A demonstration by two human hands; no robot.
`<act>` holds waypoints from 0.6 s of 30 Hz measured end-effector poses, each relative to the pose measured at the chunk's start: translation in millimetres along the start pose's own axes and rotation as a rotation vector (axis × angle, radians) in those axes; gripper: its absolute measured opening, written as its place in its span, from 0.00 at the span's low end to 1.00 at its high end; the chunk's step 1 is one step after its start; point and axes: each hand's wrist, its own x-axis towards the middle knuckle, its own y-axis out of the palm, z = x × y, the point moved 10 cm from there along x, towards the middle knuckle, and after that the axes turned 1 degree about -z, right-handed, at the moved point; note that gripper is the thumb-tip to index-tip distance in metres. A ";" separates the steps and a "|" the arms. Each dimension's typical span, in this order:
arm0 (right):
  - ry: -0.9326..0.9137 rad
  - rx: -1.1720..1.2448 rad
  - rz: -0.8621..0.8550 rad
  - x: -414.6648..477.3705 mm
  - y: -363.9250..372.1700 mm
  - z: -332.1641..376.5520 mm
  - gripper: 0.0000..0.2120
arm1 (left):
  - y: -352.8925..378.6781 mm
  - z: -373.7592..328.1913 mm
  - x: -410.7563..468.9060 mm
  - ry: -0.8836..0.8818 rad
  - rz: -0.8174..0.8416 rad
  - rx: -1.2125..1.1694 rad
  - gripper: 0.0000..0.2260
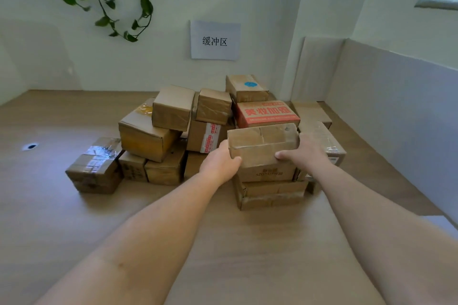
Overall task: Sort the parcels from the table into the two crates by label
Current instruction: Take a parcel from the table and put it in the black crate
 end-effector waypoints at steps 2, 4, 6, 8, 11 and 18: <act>-0.025 0.001 0.052 -8.8 11.6 0.3 0.34 | -9.4 10.2 -15.6 -0.039 -0.061 0.011 0.23; -0.046 0.029 0.098 -20.5 23.3 1.5 0.32 | -16.1 22.7 -33.7 -0.080 -0.103 0.017 0.23; -0.061 0.103 0.148 -33.7 39.1 2.9 0.26 | -19.3 39.5 -54.0 -0.137 -0.124 -0.021 0.23; -0.083 0.183 0.193 -48.7 55.7 9.3 0.22 | -24.0 57.8 -74.9 -0.211 -0.156 -0.069 0.21; -0.072 0.201 0.240 -62.9 86.5 16.0 0.29 | -37.0 86.9 -104.6 -0.354 -0.219 -0.145 0.23; -0.080 0.268 0.409 -122.7 159.1 49.6 0.28 | -71.6 162.7 -178.7 -0.624 -0.399 -0.265 0.24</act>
